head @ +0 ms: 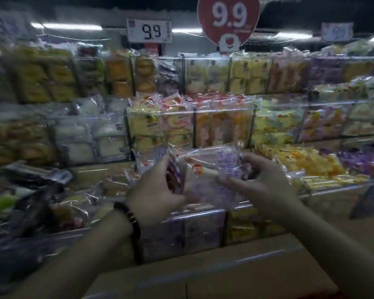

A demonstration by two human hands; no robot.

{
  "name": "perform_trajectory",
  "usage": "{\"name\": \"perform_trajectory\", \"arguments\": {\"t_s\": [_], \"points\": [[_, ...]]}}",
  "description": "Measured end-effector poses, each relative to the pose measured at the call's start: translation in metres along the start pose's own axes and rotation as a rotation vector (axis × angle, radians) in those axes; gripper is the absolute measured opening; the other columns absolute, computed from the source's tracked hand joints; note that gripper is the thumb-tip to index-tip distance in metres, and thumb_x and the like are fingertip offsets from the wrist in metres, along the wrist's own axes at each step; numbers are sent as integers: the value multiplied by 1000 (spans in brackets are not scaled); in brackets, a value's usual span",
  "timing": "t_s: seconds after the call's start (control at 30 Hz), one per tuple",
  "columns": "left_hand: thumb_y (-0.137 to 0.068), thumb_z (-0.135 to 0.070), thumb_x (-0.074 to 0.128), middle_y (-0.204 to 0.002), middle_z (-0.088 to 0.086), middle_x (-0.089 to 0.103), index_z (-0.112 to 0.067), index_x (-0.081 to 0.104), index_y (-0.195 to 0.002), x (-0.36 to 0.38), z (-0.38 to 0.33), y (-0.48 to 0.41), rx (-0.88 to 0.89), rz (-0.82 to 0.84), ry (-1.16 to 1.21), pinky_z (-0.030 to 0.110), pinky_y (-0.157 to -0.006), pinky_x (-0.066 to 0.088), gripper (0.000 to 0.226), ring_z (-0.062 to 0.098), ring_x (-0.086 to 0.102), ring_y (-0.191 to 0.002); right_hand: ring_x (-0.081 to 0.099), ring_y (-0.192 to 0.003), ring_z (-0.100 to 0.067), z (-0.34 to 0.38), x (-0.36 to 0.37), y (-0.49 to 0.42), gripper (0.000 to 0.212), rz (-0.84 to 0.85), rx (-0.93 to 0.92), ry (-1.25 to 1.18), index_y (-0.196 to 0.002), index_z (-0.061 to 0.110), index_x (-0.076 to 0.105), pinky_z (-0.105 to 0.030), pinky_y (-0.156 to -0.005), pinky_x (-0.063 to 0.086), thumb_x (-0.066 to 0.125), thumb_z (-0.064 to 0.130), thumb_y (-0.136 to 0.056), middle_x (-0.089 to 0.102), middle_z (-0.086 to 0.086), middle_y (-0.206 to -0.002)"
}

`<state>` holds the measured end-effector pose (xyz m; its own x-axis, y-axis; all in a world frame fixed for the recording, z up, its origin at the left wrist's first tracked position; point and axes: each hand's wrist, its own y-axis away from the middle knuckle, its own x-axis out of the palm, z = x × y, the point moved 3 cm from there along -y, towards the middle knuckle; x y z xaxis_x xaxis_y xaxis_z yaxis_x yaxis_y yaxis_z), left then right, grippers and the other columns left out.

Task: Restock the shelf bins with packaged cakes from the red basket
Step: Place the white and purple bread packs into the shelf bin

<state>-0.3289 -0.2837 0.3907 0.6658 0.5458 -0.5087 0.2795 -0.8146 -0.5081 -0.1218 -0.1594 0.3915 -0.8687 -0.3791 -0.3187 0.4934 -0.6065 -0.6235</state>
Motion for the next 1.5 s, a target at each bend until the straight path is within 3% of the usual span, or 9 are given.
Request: {"name": "perform_trajectory", "arguments": {"t_s": [0.27, 0.4, 0.57, 0.7, 0.87, 0.97, 1.1, 1.27, 1.5], "points": [[-66, -29, 92, -112, -5, 60, -42, 16, -145, -13, 27, -25, -32, -121, -348, 34, -74, 60, 110, 10, 66, -86, 62, -103, -13, -30, 45, -76, 65, 227, -7, 454, -128, 38, 56, -38, -81, 56, 83, 63, -75, 68, 12, -114], [-71, -62, 73, -129, -10, 30, -39, 30, -140, -4, 46, -25, -44, -48, -682, 40, -101, 48, 84, 20, 42, -123, 52, -123, -23, -51, 50, -83, 50, 402, 70, 787, -108, 45, 54, -46, -100, 45, 62, 84, -77, 60, 9, -125], [-62, -95, 53, -135, -8, 23, -52, 33, -137, -26, 38, -31, -129, 72, -865, 45, -102, 31, 89, 22, 26, -127, 30, -146, -27, -39, 41, -98, 102, 463, 103, 764, -148, 39, 45, -58, -117, 32, 51, 98, -65, 39, 1, -155], [-63, -96, 53, -142, -7, 19, -59, 26, -142, -32, 33, -42, -135, 217, -907, 47, -105, 26, 91, 23, 20, -133, 45, -137, -19, -29, 40, -117, 95, 487, 21, 562, -154, 42, 35, -50, -110, 46, 72, 77, -74, 41, 5, -156], [-63, -103, 39, -139, -13, 25, -70, 13, -145, -39, 35, -59, -123, 353, -898, 46, -103, 25, 92, 18, 23, -131, 63, -100, -1, -33, 50, -127, 38, 678, -160, 702, -117, 36, 74, -40, -88, 57, 59, 64, -94, 70, 19, -113], [-69, -101, 31, -129, -24, 49, -69, 34, -138, -58, 22, -82, -112, 321, -667, 46, -105, 38, 76, 4, 46, -121, 69, -94, -4, -37, 49, -138, 42, 749, -120, 661, -113, 32, 76, -38, -86, 60, 52, 64, -98, 75, 16, -108], [-94, -60, 60, -102, -18, 70, -43, 68, -110, -84, 20, -135, -149, 101, -469, 22, -70, 53, 24, -2, 66, -85, 57, -60, -10, -35, 34, -176, 33, 594, 11, 524, -88, 24, 72, -26, -55, 50, 55, 48, -104, 67, 4, -75], [-92, -45, 73, -104, -11, 69, -33, 68, -114, -73, 55, -197, -264, 207, -569, 28, -77, 58, 26, 7, 67, -92, 67, -86, -14, -55, 35, -228, 10, 483, 36, 661, -99, 27, 76, -30, -73, 60, 70, 20, -96, 70, 9, -95], [-80, -50, 82, -138, -11, 60, -29, 53, -145, -47, 76, -226, -273, 411, -711, 32, -107, 49, 74, 11, 58, -121, 63, -116, -16, -100, 72, -248, 54, 605, 142, 540, -140, 20, 62, -36, -103, 54, 71, 14, -86, 67, 6, -125]]}}
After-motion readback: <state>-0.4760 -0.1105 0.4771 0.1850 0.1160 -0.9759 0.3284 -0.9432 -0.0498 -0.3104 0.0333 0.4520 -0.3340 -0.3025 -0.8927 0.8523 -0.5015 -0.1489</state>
